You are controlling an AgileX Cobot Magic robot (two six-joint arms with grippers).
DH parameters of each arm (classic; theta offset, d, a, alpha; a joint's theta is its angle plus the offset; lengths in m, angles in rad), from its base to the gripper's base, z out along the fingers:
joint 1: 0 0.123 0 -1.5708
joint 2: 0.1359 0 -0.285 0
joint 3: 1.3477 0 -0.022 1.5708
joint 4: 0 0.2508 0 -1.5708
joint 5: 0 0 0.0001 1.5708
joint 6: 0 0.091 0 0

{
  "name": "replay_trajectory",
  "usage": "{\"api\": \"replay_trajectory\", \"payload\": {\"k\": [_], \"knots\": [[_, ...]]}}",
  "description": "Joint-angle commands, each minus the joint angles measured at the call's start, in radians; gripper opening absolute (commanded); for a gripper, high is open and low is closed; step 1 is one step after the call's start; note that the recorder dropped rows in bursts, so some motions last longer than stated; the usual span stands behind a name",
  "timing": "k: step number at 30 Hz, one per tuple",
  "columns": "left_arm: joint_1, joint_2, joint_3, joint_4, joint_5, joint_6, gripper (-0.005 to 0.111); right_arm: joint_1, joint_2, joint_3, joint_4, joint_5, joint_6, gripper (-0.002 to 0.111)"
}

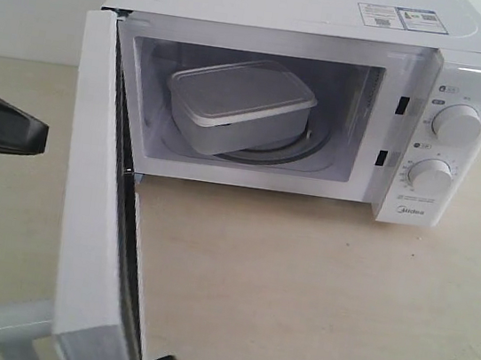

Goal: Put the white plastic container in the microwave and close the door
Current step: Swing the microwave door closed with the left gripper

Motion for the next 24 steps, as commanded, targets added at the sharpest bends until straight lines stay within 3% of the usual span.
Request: {"api": "replay_trajectory", "payload": {"k": [1,10,18,24], "knots": [[-0.01,0.07,-0.007,-0.113,0.008,0.088,0.004,0.002,-0.006,0.003,-0.009,-0.04,-0.001,0.0],[-0.025,0.212,-0.01,-0.278,0.003,0.274,0.004,0.002,-0.006,0.003,-0.009,-0.049,-0.005,0.0],[-0.195,0.333,-0.117,-0.31,-0.09,0.32,0.004,0.002,-0.001,0.003,-0.009,-0.153,-0.005,0.0],[-0.286,0.408,-0.217,-0.31,-0.166,0.32,0.004,0.002,-0.001,0.003,-0.009,-0.218,-0.007,0.0]]}}
